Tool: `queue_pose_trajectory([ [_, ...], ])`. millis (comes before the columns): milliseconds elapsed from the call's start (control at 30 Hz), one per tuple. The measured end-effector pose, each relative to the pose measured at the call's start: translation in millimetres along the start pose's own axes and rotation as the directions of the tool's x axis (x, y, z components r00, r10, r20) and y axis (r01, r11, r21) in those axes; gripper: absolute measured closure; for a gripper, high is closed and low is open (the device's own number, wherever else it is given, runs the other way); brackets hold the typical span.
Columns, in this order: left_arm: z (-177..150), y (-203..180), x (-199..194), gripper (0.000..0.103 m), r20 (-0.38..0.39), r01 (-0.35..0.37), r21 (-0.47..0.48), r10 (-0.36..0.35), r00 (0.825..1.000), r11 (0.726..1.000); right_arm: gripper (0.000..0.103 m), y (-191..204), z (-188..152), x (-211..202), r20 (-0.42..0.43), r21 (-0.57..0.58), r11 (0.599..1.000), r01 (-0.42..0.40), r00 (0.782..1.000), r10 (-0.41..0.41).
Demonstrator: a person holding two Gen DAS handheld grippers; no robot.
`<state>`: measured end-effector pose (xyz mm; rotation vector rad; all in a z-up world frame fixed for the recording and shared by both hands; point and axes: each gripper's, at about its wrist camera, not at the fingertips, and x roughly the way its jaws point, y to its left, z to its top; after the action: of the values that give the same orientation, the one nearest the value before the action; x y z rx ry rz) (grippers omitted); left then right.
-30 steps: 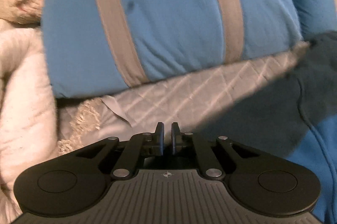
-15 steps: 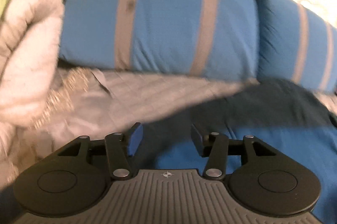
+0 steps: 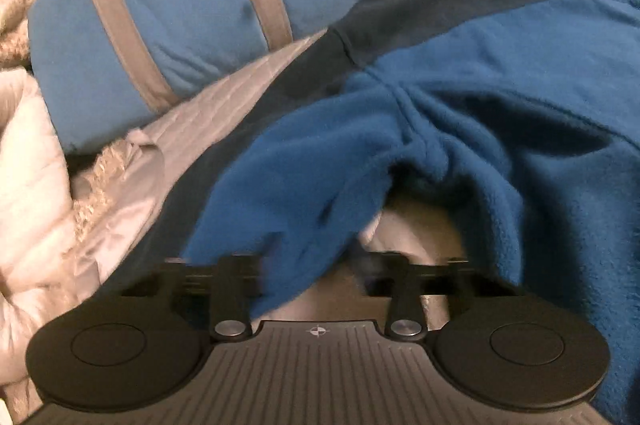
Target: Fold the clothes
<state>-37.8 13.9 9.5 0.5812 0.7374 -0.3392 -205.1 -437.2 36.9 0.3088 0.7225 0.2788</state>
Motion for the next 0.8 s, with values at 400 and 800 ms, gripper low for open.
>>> queue_pose_trajectory([
  [400, -12.9, 2.4, -36.6, 0.093, -0.036, 0.105, -0.146, -0.112, 0.993, 0.984, 0.006, -0.9, 0.2, -1.5, 0.002, 0.002, 1.000, 0.002, 1.000, -0.002],
  [800, -155.7, 107.4, -138.3, 0.049, 0.207, 0.186, -0.788, -0.032, 0.978, 0.587, 0.005, -0.9, 1.5, -2.0, 0.006, 0.002, 1.000, 0.001, 1.000, -0.001],
])
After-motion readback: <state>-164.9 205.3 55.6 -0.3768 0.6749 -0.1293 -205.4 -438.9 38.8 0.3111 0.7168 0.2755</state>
